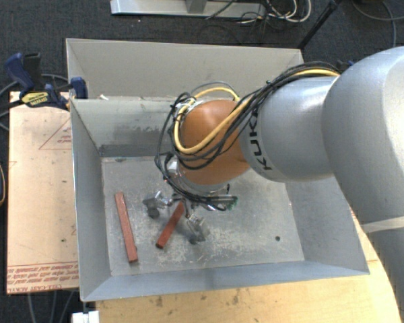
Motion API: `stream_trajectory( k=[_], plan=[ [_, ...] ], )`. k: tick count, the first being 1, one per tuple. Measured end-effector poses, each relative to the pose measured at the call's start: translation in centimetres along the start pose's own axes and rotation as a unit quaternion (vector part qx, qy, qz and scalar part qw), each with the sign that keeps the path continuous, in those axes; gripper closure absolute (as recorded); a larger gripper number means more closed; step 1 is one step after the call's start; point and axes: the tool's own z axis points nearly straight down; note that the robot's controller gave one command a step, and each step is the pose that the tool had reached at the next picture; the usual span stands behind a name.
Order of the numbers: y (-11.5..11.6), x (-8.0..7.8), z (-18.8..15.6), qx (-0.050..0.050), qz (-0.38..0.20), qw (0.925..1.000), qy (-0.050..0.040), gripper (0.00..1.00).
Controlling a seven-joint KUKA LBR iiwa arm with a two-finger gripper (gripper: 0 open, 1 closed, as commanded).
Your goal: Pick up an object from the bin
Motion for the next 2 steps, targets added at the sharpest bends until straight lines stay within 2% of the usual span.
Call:
stream_trajectory(
  k=[1,2],
  plan=[
    [-0.2,-0.2,-0.3,0.002,0.001,1.0,-0.0027,1.0],
    [-1.9,2.9,-15.2,0.006,-0.108,0.9941,-0.0047,1.0]
  ],
)
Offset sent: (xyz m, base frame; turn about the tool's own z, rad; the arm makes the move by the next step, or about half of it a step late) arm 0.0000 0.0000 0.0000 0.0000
